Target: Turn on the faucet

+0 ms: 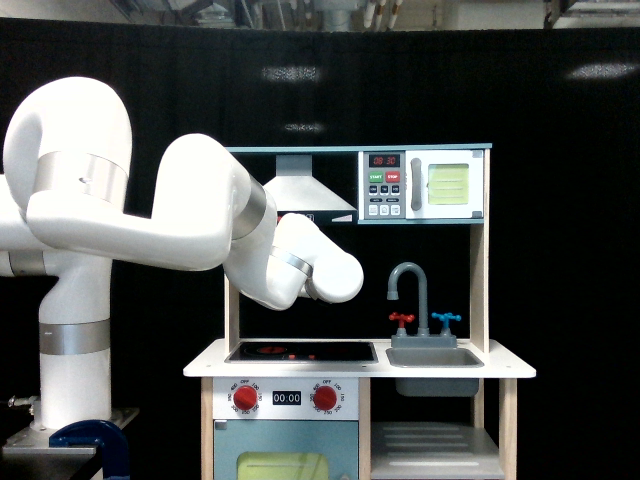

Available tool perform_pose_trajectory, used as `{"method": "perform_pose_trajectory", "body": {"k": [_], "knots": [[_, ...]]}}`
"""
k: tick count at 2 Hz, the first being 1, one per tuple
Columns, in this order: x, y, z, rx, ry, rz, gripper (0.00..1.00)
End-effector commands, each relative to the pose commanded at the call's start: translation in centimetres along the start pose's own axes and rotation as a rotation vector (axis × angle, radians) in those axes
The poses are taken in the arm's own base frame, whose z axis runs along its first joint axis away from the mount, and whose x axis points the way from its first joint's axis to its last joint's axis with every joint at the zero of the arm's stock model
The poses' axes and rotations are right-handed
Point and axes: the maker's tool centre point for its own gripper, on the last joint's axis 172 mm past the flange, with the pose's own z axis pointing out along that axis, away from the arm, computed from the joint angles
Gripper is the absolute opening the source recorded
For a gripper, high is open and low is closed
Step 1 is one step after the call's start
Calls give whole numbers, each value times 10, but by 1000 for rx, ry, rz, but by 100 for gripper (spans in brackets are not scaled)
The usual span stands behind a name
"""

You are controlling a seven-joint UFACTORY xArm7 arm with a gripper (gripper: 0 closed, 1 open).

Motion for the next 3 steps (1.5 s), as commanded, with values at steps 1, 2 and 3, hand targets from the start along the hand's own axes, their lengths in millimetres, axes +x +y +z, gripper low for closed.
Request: {"method": "perform_pose_trajectory", "body": {"k": [1, 2, 3], "knots": [[-4, 23, 31, 0, 0, 0, 100], [-6, 47, 42, 0, 0, 0, 100], [-17, 64, 41, 0, 0, 0, 100]]}}
